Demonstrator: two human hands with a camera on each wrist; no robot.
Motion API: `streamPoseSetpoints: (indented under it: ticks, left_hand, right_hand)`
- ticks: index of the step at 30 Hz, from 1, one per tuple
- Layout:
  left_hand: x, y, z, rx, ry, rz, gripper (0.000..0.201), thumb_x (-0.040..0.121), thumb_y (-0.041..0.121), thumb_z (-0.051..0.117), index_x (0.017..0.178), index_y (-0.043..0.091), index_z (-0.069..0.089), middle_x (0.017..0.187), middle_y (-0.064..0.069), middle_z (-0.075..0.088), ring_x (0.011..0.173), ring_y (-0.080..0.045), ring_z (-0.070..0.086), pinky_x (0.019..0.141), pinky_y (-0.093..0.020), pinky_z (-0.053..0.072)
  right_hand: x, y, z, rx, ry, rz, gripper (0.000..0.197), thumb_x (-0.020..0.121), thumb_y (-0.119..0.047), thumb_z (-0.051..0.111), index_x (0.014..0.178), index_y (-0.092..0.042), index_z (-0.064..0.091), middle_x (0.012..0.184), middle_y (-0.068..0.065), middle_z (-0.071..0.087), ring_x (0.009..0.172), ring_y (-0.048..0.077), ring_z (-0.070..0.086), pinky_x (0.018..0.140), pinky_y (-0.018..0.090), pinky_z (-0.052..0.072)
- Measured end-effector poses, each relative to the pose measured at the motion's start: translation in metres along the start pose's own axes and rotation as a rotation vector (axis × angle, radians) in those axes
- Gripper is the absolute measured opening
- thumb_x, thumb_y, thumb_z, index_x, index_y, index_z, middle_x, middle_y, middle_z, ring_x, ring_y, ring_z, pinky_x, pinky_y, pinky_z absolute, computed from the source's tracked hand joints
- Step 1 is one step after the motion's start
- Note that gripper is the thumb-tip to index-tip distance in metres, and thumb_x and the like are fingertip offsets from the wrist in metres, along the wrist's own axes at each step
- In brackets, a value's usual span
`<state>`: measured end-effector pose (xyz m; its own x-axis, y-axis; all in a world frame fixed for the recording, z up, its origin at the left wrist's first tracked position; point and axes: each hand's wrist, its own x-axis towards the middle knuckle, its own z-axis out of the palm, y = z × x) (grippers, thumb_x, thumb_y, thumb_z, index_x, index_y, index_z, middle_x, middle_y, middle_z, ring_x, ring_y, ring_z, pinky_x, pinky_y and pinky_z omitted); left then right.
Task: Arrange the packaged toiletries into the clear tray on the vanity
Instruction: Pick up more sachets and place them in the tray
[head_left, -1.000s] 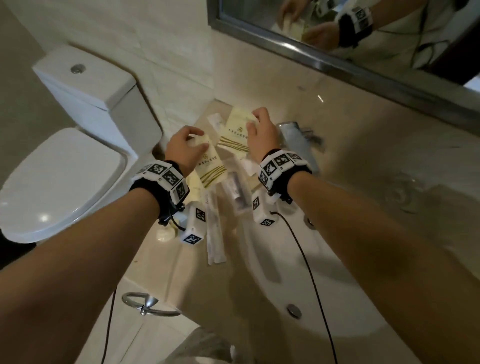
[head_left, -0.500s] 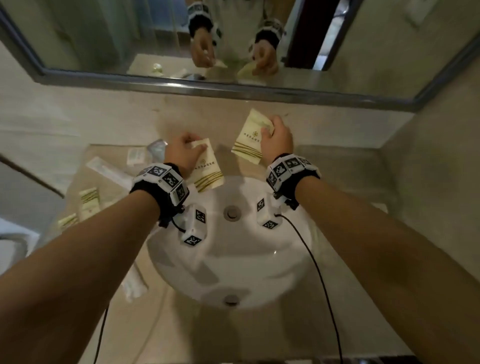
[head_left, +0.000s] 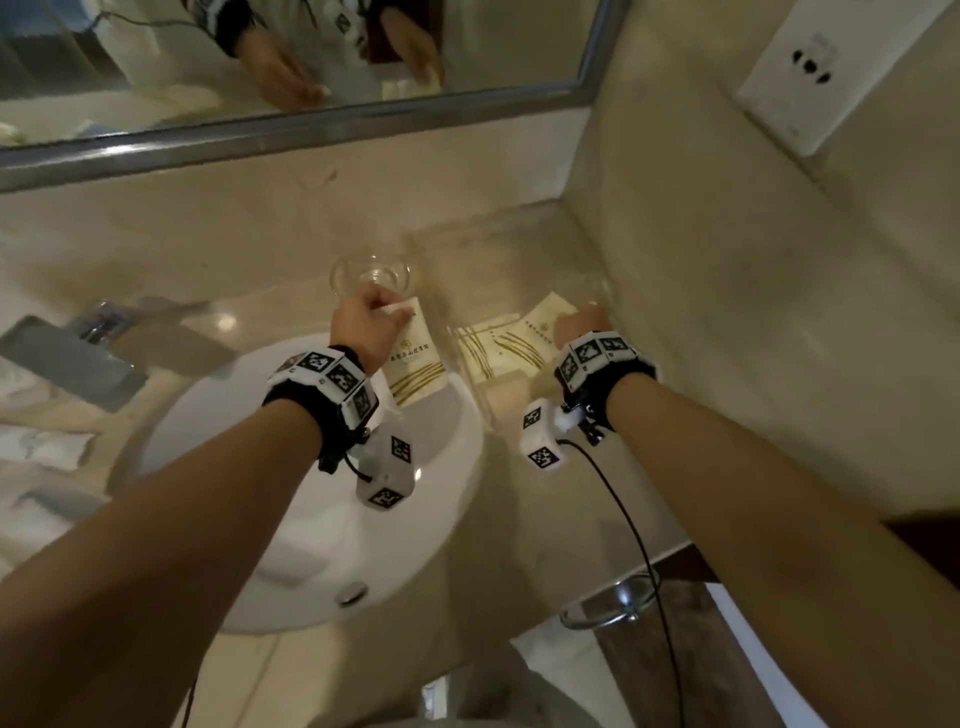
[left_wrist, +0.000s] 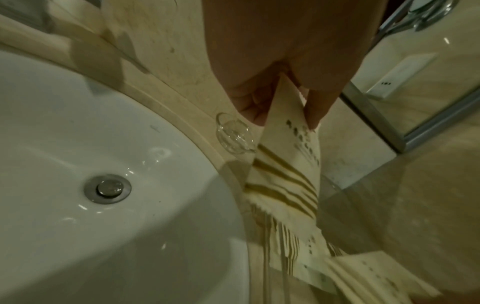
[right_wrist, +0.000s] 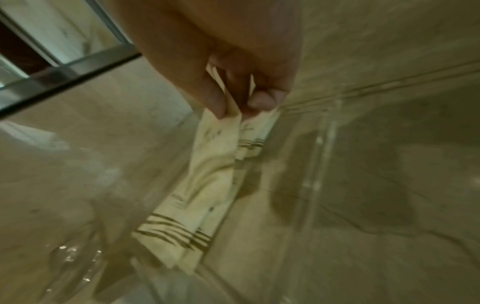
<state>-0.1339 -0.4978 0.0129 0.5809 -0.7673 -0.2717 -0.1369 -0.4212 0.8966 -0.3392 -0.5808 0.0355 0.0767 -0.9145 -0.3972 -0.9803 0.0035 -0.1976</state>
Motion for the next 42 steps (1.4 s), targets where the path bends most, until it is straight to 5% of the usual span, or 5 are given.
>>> streamPoseSetpoints:
  ticks: [7,20,26,36,42]
  left_hand:
    - [0.004,-0.010,0.021,0.032,-0.028,-0.030,0.021,0.081,0.015,0.063,0.066,0.026,0.052,0.073,0.005,0.058,0.079,-0.021,0.058,0.071,-0.033,0.050]
    - [0.003,-0.027,0.012,0.013,0.060,-0.063,0.021,0.080,0.012,0.064,0.065,0.022,0.052,0.071,0.004,0.057,0.069,-0.017,0.055,0.062,-0.025,0.046]
    - [0.002,-0.021,0.013,-0.021,0.056,-0.012,0.024,0.083,0.011,0.062,0.065,0.020,0.050,0.070,0.004,0.057,0.066,-0.012,0.055,0.059,-0.022,0.045]
    - [-0.004,0.005,0.041,-0.083,0.018,0.037,0.024,0.084,0.007,0.063,0.070,0.023,0.051,0.079,-0.004,0.062,0.081,-0.025,0.062,0.073,-0.033,0.054]
    - [-0.016,0.028,0.068,-0.106,-0.140,0.144,0.024,0.084,0.003,0.061,0.072,0.024,0.060,0.074,0.004,0.059,0.064,-0.005,0.058,0.052,-0.008,0.048]
  right_hand:
    - [0.023,0.021,0.039,-0.268,-0.240,-0.134,0.033,0.093,-0.041,0.045,0.088,-0.011,0.057,0.109,0.013,0.065,0.087,0.027,0.062,0.068,0.029,0.047]
    - [0.045,-0.012,0.045,-0.208,-0.218,-0.244,0.043,0.104,-0.029,0.023,0.144,-0.014,0.030,0.152,0.007,0.033,0.139,0.023,0.034,0.110,0.034,0.032]
    - [0.052,-0.013,0.042,0.030,-0.205,-0.171,0.030,0.099,-0.031,0.043,0.109,-0.007,0.056,0.101,0.012,0.062,0.085,0.024,0.059,0.047,0.026,0.035]
    - [0.040,0.003,0.031,0.798,-0.098,0.118,0.041,0.090,-0.029,0.051,0.119,-0.001,0.058,0.116,0.015,0.064,0.097,0.031,0.065,0.089,0.042,0.055]
    - [0.018,0.017,0.016,0.809,-0.194,-0.257,0.036,0.089,-0.024,0.062,0.118,-0.003,0.061,0.106,0.009,0.066,0.099,0.020,0.059,0.090,0.031,0.048]
